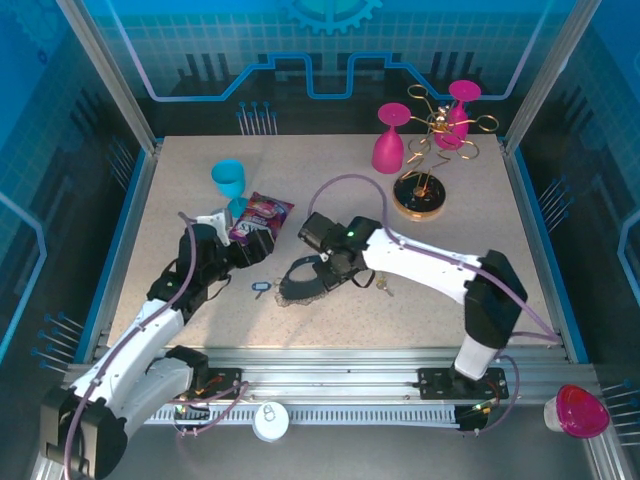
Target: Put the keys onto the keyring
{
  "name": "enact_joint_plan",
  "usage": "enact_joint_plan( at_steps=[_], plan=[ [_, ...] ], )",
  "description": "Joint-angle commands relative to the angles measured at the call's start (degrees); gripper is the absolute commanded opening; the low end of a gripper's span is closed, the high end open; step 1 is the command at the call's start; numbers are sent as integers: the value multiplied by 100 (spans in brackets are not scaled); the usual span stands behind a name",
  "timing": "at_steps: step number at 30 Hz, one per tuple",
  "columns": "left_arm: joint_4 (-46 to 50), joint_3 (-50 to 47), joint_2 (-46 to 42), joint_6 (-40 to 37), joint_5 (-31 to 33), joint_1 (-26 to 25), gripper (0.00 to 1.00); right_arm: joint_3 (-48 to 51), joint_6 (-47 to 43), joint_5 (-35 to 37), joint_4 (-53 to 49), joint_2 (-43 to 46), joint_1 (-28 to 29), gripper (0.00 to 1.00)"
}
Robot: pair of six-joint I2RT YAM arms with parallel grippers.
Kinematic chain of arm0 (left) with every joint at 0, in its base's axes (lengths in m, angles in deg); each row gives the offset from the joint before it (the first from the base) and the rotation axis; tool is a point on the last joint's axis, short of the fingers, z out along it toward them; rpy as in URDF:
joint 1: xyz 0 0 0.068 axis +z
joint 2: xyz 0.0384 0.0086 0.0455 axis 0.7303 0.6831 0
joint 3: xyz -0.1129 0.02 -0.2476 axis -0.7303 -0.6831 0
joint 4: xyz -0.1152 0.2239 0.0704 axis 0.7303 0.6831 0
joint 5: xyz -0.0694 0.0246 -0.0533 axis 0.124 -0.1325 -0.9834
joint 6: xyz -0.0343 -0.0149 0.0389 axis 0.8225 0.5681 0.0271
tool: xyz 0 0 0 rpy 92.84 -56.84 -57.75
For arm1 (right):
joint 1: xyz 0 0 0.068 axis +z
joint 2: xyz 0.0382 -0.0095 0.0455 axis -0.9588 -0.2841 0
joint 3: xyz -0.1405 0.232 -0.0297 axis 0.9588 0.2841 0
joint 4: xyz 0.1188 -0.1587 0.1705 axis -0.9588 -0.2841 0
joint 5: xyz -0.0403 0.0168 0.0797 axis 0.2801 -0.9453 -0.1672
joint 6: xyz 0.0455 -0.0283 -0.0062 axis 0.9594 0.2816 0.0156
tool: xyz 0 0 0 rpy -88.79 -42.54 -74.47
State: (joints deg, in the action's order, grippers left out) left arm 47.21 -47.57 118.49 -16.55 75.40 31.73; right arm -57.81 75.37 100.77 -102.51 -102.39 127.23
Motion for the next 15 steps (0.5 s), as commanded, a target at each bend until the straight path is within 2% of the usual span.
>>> enact_joint_plan(
  at_steps=[1,5,11,15],
  plan=[
    [-99,194,-208,-1314,-622,-17,95,220,-664,-371,640,381,62,0],
    [-104,205,-404,-2125,-1491,-20,89,462,-1047,-1031,1268,798,3,0],
    [75,306,-588,-2999,-2455,-20,84,997,-1425,-2042,2145,1410,-281,0],
    [145,374,-593,-3701,-3060,-20,77,1455,-1979,-2561,2804,1839,-404,0]
  ],
)
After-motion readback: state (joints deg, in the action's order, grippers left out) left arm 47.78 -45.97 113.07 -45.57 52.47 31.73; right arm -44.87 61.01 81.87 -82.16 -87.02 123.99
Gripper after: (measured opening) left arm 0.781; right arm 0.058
